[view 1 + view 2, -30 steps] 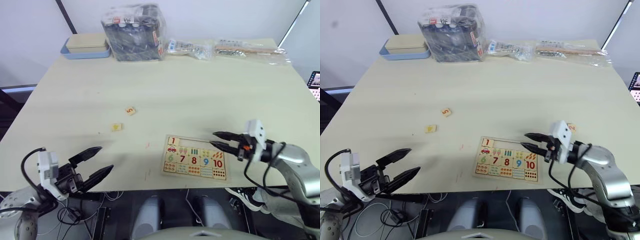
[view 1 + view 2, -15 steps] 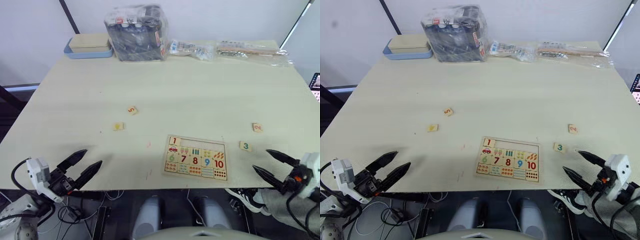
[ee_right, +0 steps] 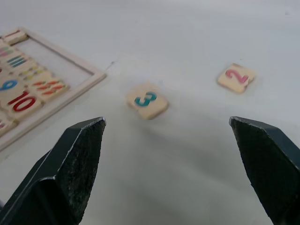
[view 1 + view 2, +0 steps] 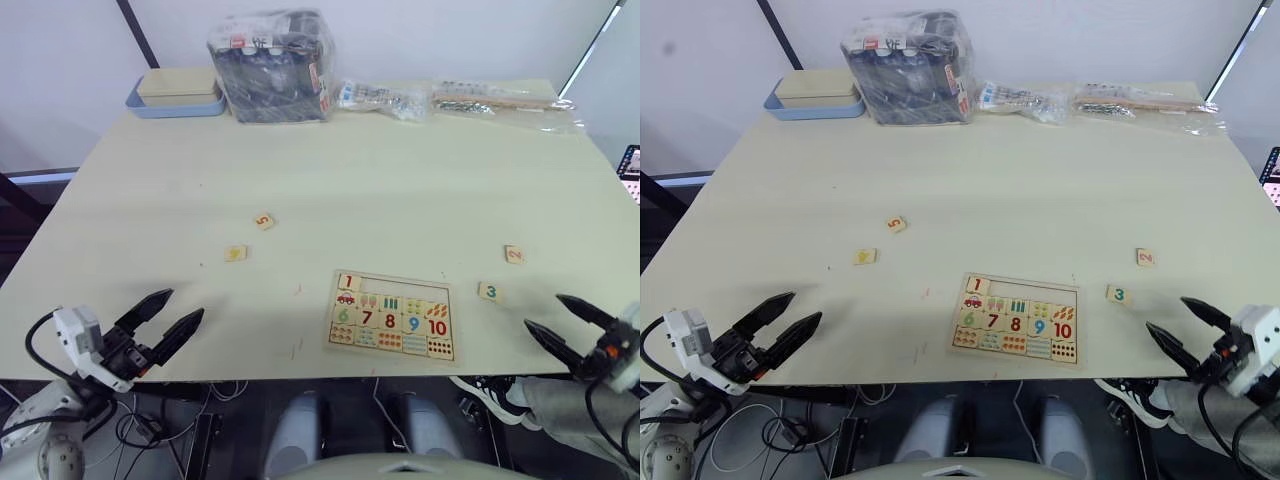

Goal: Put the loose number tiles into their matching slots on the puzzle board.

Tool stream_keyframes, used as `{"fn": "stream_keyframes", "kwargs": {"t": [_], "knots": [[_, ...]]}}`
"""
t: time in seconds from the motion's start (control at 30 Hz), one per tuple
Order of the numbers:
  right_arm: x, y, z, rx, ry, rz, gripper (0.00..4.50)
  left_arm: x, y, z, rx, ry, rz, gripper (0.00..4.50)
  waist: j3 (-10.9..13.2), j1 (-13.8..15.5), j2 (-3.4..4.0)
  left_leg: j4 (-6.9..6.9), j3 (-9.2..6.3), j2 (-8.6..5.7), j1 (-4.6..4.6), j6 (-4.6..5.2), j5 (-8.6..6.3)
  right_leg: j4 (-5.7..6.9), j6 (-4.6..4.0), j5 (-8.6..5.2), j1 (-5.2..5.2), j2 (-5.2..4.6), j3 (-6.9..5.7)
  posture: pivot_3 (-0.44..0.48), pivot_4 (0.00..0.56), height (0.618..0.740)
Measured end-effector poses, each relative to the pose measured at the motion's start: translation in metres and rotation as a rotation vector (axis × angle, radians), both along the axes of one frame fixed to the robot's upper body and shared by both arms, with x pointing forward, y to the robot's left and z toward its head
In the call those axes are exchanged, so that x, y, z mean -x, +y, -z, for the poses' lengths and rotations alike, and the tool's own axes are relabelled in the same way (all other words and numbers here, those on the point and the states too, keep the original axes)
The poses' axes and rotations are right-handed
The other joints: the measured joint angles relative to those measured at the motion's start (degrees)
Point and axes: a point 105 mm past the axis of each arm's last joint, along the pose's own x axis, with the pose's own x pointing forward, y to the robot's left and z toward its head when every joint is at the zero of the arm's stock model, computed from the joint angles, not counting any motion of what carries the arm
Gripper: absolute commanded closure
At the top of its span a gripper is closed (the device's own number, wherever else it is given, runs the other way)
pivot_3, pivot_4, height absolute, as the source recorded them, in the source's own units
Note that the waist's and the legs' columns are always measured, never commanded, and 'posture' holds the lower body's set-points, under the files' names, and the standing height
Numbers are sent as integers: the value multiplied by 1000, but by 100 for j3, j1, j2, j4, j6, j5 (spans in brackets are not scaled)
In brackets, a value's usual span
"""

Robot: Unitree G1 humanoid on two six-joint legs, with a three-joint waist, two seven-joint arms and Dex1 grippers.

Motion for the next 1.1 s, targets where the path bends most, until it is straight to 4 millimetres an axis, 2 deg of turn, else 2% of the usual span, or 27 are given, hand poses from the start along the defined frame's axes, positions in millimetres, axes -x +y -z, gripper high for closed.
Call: {"fn": "stream_keyframes", "kwargs": {"t": [0.13, 0.2, 0.37, 0.63, 0.87, 1.1], "knots": [[-26, 4, -6, 63, 1, 37, 67, -1, -13, -11, -41, -23, 118, 0, -1, 18, 1, -1, 0, -4, -3, 0, 0, 0, -3, 0, 0, -1, 0, 0, 150, 740], [-30, 6, -4, 58, 25, 43, 67, 0, -17, -12, -47, -24, 150, 0, -1, 23, 3, -2, 0, -6, -6, 0, 0, -1, -3, 0, 2, -2, 0, 0, 150, 740], [-63, 8, -9, 36, 79, 147, 67, -1, -38, -27, -86, -59, 316, 0, 0, 4, 8, 2, 5, -6, -5, 1, 1, 3, -3, 2, 1, -2, 4, 0, 150, 740], [-99, 4, -22, 42, 136, 330, 67, -8, -56, -42, -84, -102, 406, 0, -1, 8, 8, -1, 6, -10, -10, 2, 1, 1, -3, 2, 1, 4, 6, 0, 150, 740], [-102, 7, -2, 28, 178, 480, 67, -9, -65, -48, -92, -116, 412, 0, 0, -3, 10, -2, 11, -10, -11, 3, 1, 2, 0, 2, 1, 9, 14, 0, 150, 740], [-99, 13, 1, 5, 183, 526, 67, -11, -65, -48, -87, -117, 399, 0, 0, -2, 11, 0, 8, -10, -8, 2, 1, 6, 0, 2, 2, 20, 24, 0, 150, 740]]}}
